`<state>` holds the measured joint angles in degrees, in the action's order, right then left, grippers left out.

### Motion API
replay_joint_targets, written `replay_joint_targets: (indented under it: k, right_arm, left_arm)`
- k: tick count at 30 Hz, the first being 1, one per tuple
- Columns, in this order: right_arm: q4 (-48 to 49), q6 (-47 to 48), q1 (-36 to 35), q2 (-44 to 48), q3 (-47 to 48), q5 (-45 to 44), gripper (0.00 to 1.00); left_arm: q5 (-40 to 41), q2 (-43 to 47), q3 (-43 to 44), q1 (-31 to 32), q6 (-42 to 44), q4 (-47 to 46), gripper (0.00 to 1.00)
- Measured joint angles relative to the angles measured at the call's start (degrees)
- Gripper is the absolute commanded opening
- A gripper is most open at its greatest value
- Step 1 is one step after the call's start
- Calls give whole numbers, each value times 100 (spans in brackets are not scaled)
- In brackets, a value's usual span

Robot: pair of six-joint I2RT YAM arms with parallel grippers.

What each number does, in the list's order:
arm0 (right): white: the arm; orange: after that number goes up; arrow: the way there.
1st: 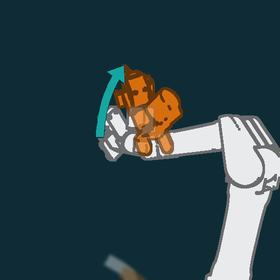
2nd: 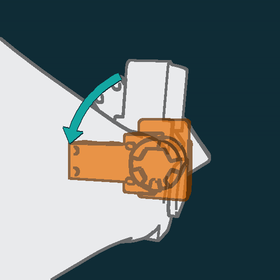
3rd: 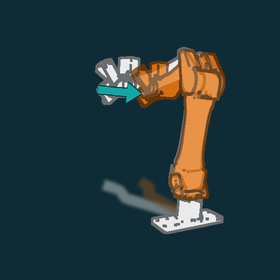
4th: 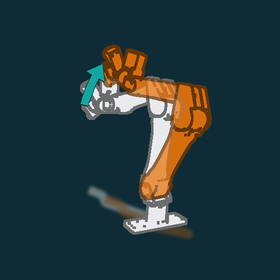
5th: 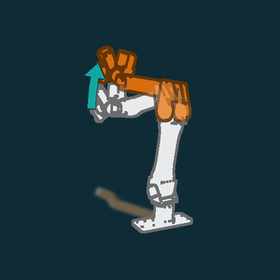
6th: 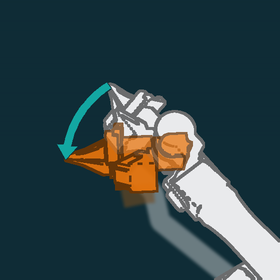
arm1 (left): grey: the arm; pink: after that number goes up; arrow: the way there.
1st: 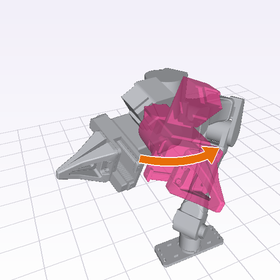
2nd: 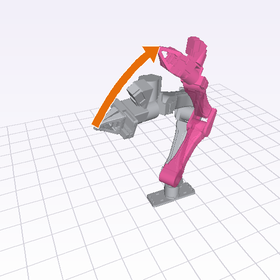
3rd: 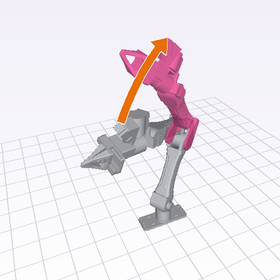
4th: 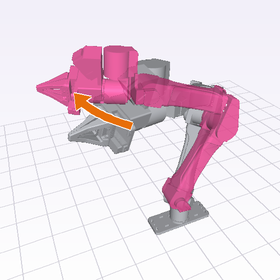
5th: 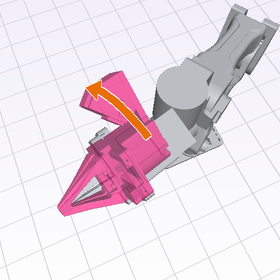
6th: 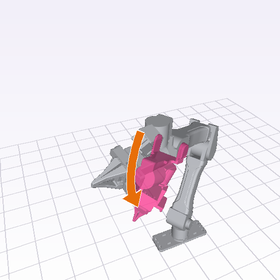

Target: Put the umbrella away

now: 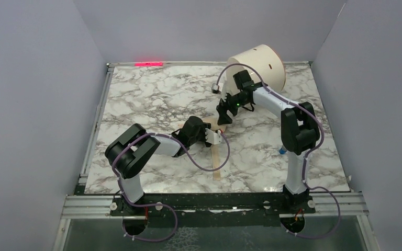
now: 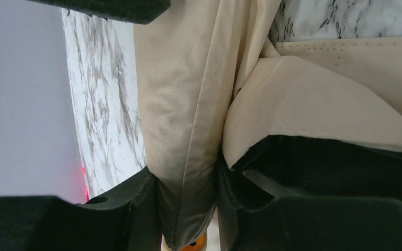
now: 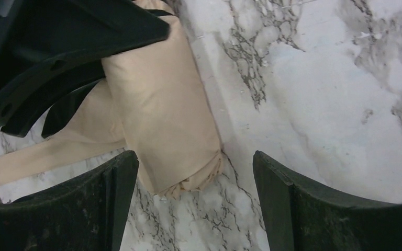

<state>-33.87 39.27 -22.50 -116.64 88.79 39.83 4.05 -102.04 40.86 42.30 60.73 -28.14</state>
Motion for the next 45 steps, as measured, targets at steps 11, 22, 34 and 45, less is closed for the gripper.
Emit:
replay_joint_targets:
  k: [11,22,34,45]
  right_arm:
    - [-487,595,-59,-391,398,472,85]
    - [-914,693,-297,-857,612,437,67]
    - [-645,492,-343,-804,431,94,15]
    - [772,225,-444,-94,-804,-308,11]
  left_arm:
    - [13,-55,0,13,155,-96,0]
    - [13,-63,0,15,221,-101,0]
    - [26,-28,76,9,42,52,33]
    - [-599,1845,-299,22,-1558,625,64]
